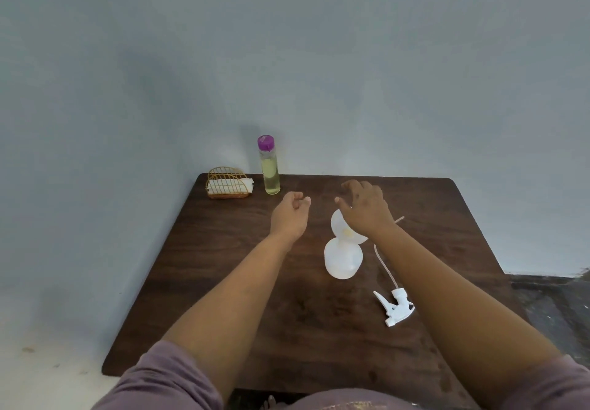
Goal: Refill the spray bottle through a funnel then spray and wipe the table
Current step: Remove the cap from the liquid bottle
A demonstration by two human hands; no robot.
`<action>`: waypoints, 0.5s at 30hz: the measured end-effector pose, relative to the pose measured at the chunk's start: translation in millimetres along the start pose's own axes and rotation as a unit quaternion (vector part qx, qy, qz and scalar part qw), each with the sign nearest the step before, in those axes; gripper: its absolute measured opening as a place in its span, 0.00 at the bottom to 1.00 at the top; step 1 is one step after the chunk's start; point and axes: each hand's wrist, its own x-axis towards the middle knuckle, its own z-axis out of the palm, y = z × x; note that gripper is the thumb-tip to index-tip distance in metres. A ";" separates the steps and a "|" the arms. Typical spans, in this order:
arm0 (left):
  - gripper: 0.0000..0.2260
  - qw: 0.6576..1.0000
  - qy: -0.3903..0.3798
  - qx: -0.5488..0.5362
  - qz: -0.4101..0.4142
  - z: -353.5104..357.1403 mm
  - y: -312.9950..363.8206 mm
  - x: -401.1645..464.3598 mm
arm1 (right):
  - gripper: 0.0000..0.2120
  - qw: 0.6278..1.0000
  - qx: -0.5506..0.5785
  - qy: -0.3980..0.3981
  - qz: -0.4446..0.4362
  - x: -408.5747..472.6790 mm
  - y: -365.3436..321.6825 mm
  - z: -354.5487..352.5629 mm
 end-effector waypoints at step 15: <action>0.24 0.996 0.027 0.083 0.006 -94.7 -13.6 139.9 | 0.27 0.992 0.063 -0.105 0.022 136.4 -96.8 64.1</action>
